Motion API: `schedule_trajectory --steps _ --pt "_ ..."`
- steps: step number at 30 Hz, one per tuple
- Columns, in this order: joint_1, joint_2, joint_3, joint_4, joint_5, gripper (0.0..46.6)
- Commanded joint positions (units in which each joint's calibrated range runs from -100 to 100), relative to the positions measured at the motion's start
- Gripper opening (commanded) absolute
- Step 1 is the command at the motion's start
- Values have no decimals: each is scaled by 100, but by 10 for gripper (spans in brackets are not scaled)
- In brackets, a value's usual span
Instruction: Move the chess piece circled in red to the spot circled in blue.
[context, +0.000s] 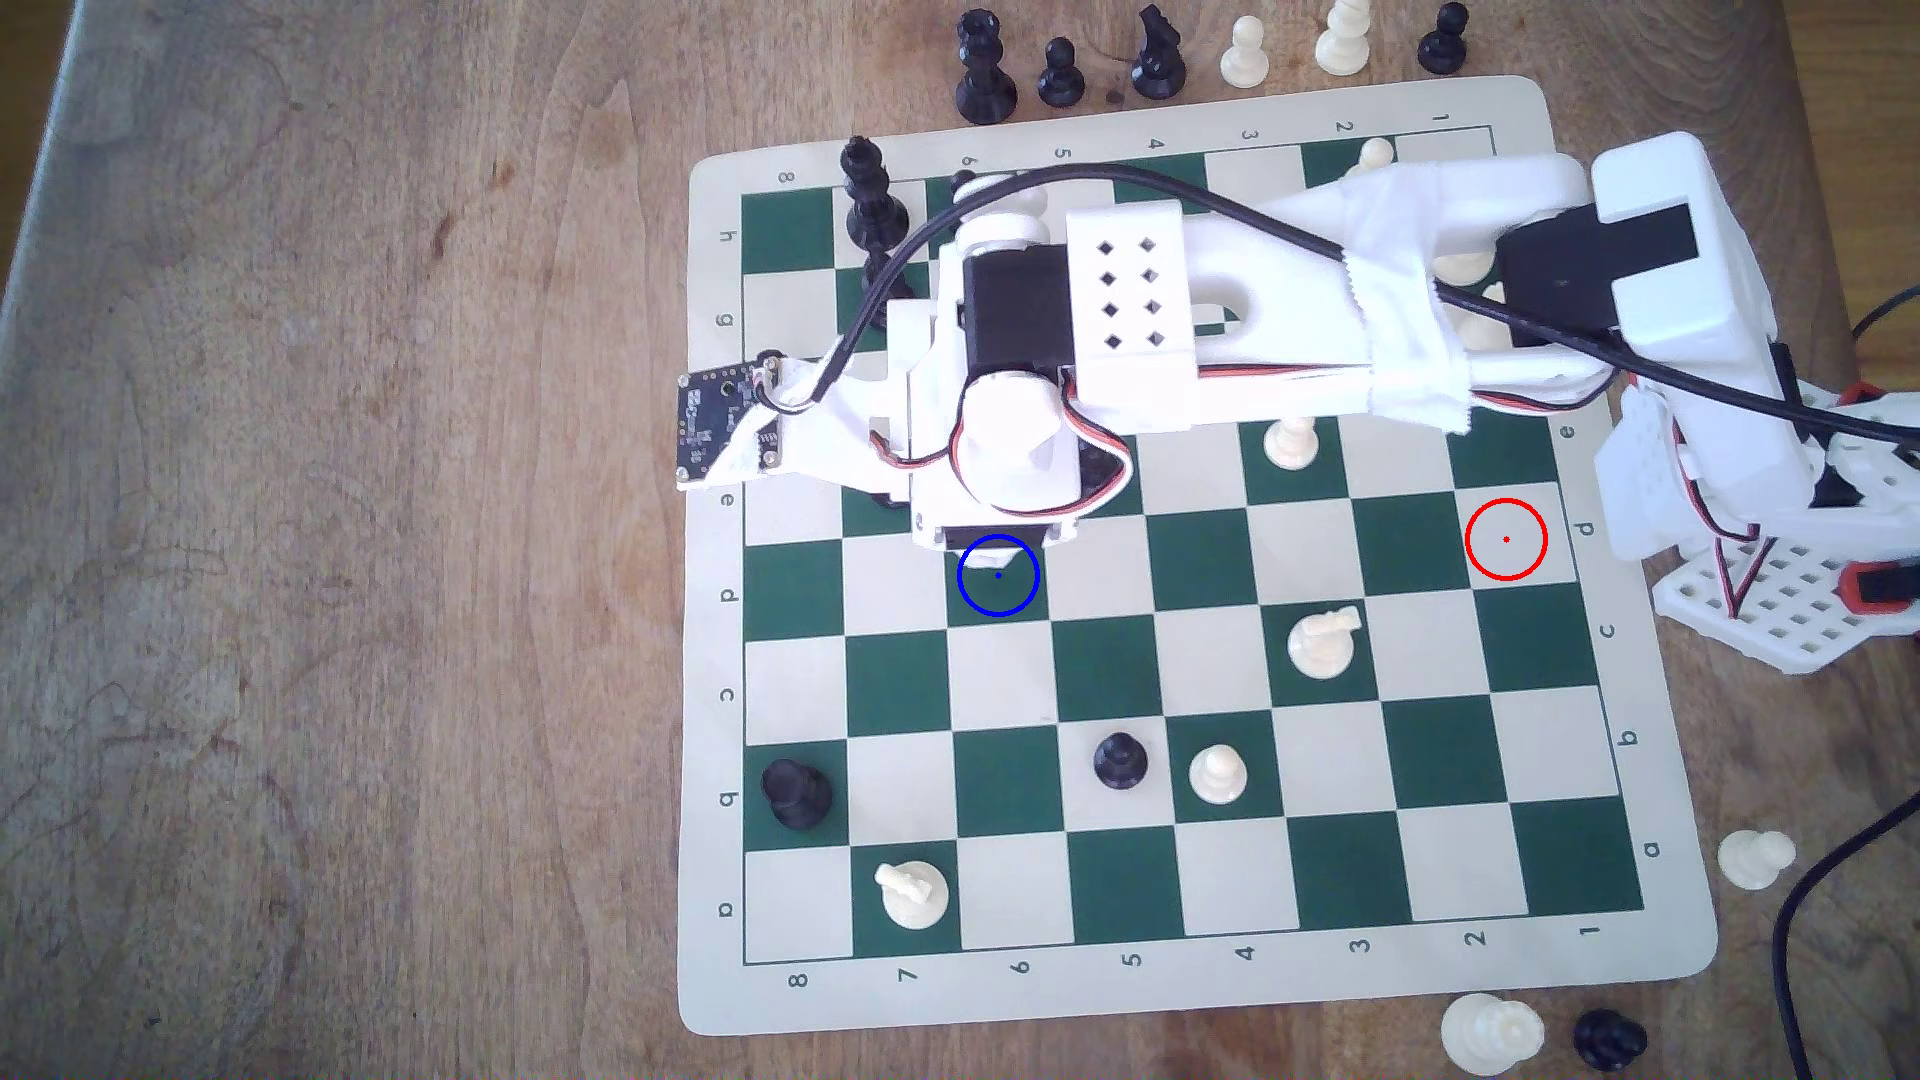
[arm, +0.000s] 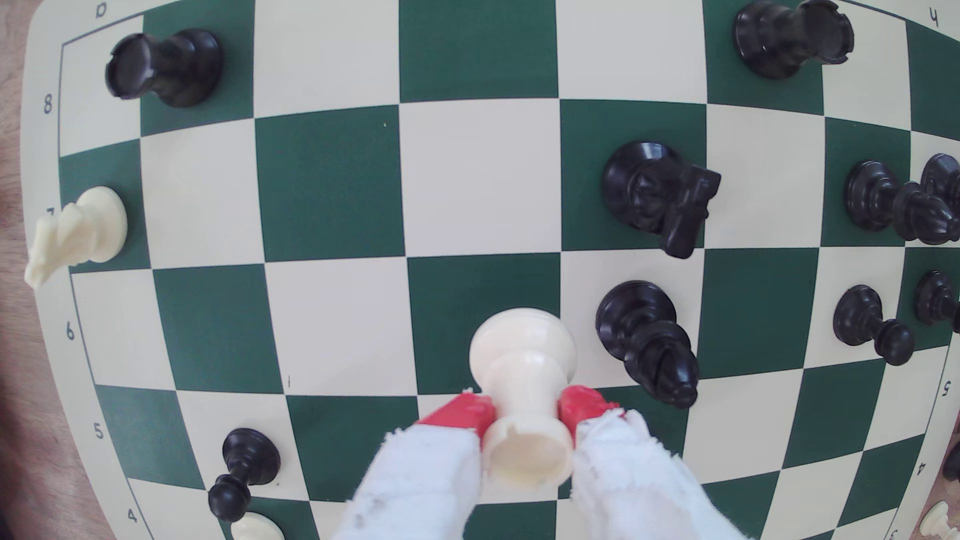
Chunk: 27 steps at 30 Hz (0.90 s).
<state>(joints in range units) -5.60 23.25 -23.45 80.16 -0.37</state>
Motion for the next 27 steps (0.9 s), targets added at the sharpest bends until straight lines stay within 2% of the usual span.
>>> schedule_trajectory --steps 1,27 --pt "-93 -50 -356 -170 -20 3" --pt "-147 349 33 -326 -34 3"
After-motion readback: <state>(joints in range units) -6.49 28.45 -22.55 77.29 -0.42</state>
